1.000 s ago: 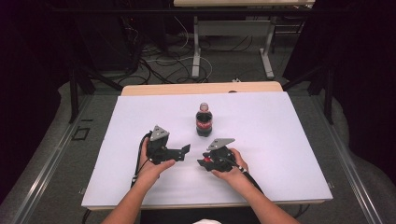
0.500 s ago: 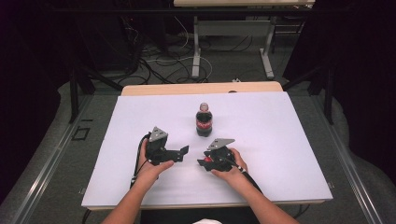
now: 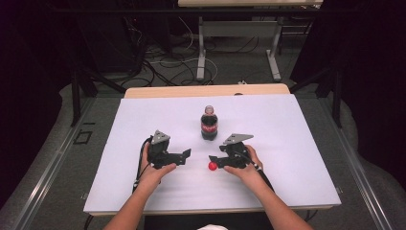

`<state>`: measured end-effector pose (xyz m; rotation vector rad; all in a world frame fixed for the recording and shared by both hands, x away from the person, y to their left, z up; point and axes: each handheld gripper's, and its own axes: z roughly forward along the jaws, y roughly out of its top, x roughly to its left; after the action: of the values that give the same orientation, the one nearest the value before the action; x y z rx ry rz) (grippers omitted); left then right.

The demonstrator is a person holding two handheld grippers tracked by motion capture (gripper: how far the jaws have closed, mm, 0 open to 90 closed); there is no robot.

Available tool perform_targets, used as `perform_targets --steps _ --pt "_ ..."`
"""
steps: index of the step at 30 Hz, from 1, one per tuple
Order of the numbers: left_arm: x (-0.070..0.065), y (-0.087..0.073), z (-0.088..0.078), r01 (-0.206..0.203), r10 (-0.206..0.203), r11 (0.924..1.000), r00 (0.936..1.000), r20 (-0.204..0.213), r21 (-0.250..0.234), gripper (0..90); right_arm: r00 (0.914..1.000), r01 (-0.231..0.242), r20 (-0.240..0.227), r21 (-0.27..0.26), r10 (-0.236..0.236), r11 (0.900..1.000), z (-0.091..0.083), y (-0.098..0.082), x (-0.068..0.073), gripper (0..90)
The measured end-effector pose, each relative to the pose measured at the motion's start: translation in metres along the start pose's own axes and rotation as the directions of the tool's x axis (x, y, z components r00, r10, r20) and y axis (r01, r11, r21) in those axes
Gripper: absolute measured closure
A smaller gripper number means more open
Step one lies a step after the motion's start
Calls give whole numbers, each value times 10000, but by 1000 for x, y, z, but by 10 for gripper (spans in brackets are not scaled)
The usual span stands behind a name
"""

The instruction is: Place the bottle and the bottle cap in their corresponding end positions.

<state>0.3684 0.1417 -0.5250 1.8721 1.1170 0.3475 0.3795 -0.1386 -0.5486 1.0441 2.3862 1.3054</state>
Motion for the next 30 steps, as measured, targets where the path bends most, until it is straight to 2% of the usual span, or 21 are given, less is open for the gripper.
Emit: perform_targets --steps 4,9,11,13,15,16,22,28,30 --pt "4 -2 2 67 -65 9998 9999 -104 162 5 9992 -276 269 -190 281 9994 -9 0 -14 319" --pt "8 -3 3 151 -148 9997 9997 -180 185 5 9919 -1100 612 -201 1111 9937 -25 -2 -30 298" --pt "9 -3 2 179 -176 9997 9996 -202 172 6 9878 -1251 908 -193 1264 9920 -31 -3 -36 243" --pt "9 -3 2 287 -282 9994 9993 -254 170 5 9850 -1164 1247 -327 1197 9927 -37 -5 -43 188" --pt "10 -3 1 368 -365 9992 9990 -249 126 6 9786 -1302 1550 -438 1355 9905 -44 -6 -49 156" --pt "12 -3 1 269 -264 9995 9992 -301 165 5 9751 -1363 1691 -518 1432 9893 -48 -7 -52 156" --pt "15 -4 1 543 -535 9984 9977 -417 185 5 9565 -1367 2467 -917 1555 9864 -65 -17 -67 152" --pt "18 -6 0 695 -680 9972 9962 -537 263 5 9398 -1708 2896 -614 1813 9834 -72 -29 -79 151" --pt "20 -6 1 719 -702 9971 9955 -629 253 5 9345 -1766 3020 -655 1882 9821 -74 -32 -83 146"
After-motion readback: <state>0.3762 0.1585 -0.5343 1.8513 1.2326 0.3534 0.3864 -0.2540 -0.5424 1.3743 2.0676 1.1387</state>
